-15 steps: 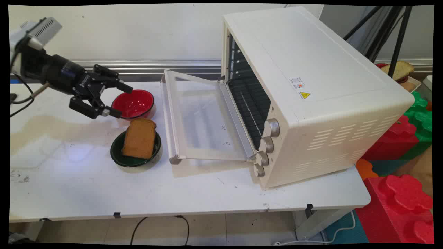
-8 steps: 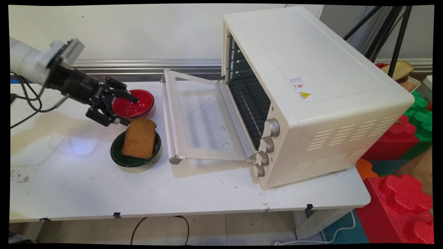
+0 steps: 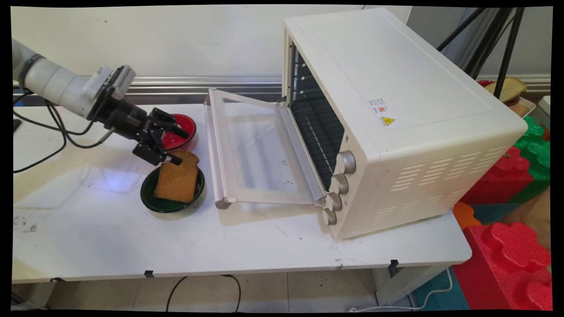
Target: Close the oven
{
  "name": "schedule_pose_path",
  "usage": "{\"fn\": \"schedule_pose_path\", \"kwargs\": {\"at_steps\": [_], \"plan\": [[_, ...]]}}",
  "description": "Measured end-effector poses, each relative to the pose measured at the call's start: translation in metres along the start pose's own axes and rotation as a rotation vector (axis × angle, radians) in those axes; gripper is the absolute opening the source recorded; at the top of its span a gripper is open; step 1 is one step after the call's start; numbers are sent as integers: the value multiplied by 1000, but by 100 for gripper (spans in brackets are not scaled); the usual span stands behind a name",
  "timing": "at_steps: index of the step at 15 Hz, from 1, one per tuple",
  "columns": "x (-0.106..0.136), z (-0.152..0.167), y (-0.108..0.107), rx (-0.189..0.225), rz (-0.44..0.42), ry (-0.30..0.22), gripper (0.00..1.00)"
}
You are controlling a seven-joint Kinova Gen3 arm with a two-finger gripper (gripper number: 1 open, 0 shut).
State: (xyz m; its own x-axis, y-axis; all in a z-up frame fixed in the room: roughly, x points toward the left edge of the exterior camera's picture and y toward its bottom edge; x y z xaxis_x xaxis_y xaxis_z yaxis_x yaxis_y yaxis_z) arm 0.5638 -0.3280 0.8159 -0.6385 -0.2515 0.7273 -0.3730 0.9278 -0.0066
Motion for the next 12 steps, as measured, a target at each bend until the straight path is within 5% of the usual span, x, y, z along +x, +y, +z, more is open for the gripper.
{"fn": "schedule_pose_path", "kwargs": {"at_steps": [4,5,12], "plan": [[0,16,-9,3,-10,2,100],[1,20,-11,3,-12,2,0],[5,42,-18,8,-19,23,0]]}}
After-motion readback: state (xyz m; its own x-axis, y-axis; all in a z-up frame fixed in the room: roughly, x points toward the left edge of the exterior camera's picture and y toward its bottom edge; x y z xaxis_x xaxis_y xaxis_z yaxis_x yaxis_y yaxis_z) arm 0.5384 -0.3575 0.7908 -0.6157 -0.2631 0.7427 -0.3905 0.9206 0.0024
